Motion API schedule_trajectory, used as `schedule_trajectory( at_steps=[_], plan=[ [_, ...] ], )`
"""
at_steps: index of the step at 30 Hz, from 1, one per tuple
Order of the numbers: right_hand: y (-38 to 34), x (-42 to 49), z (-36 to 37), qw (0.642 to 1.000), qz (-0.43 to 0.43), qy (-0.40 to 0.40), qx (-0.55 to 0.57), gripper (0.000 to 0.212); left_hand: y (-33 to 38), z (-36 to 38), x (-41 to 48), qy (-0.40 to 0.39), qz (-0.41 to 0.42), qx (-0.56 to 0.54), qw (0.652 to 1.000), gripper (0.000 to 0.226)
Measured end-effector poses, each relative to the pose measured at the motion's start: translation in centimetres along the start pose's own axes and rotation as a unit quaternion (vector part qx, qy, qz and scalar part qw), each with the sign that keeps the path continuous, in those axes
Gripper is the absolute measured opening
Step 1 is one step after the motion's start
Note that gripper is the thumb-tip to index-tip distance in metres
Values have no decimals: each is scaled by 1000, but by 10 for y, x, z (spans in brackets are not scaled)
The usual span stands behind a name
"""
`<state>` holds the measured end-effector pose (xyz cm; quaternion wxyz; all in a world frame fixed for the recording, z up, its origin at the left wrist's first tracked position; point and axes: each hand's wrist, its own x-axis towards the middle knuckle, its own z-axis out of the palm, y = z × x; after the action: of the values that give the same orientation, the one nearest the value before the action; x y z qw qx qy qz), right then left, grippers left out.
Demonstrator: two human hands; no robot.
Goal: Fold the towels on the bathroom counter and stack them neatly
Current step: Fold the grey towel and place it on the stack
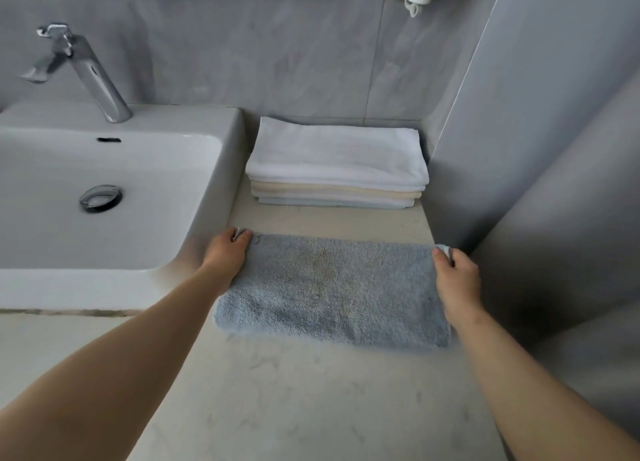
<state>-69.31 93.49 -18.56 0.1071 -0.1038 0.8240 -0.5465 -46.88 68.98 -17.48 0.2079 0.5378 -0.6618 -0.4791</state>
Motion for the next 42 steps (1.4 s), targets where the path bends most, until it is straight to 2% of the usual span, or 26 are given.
schedule_trajectory(
  at_steps=[11,15,22,30,32,34,36,39,41,42],
  plan=[
    [6,45,22,997,43,-69,7,34,1,15,36,-34,-10,45,998,22],
    [12,52,28,994,54,-90,-9,33,1,20,43,-28,32,130,991,20],
    [17,59,34,995,47,-54,-64,28,-13,26,55,-12,50,233,971,22],
    [15,57,39,989,25,-34,-144,24,-16,28,54,4,54,250,967,17],
    [11,56,40,988,33,-34,-147,16,-16,26,53,8,52,261,964,18],
    [3,54,40,987,55,-22,-152,21,-10,24,47,23,43,286,957,27],
    [-3,50,38,974,0,18,-225,33,-4,26,35,48,55,332,940,46],
    [-2,28,46,923,-201,25,-328,40,-2,40,10,52,176,383,905,56],
    [1,7,57,879,-276,-59,-384,48,-9,54,-6,-4,271,409,871,62],
    [1,-4,63,862,-268,-125,-412,57,-12,61,-13,-35,294,422,857,71]
  ],
)
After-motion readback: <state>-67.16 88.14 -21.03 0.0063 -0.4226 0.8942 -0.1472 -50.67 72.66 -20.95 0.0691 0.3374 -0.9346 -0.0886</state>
